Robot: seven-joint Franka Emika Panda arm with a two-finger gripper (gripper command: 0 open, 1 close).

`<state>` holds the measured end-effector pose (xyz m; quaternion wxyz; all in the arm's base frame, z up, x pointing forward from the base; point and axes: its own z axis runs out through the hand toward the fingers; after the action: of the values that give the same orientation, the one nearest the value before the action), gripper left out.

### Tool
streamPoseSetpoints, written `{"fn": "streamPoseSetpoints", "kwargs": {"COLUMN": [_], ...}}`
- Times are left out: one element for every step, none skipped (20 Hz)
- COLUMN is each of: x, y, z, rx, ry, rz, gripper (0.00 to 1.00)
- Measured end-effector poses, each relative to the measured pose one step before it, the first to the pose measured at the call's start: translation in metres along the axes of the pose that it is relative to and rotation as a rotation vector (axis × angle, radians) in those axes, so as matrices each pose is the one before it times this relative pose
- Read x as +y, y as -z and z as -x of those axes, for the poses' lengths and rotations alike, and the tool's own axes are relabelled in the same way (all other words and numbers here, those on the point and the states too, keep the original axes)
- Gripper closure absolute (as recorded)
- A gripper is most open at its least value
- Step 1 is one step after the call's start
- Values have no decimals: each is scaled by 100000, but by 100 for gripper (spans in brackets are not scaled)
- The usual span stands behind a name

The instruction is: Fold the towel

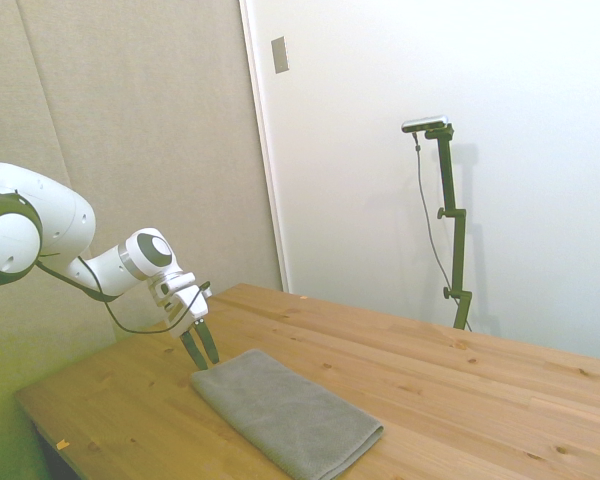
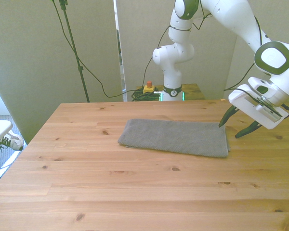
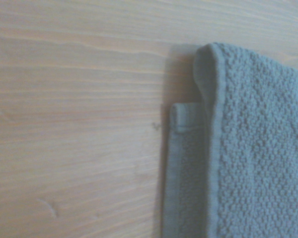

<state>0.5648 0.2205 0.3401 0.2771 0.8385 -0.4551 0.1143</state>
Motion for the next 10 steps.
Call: {"fn": "streamPoseSetpoints", "kwargs": {"x": [85, 64, 74, 115, 132, 133, 79, 42, 17, 12], "y": [-227, -213, -244, -296, -265, -225, -156, -80, -14, -8], "z": [-228, -236, -259, -315, -303, -300, -201, -106, -10, 4], "rx": [20, -47, -84, -124, -124, -81, -69, -60, -4, 17], "ry": [-307, -295, -242, -224, -240, -141, 47, 206, 128, 121], "rz": [714, 486, 472, 536, 498, 409, 277, 136, 14, -8], "gripper": [0, 0, 100, 100, 100, 100, 100, 100, 100, 100]}}
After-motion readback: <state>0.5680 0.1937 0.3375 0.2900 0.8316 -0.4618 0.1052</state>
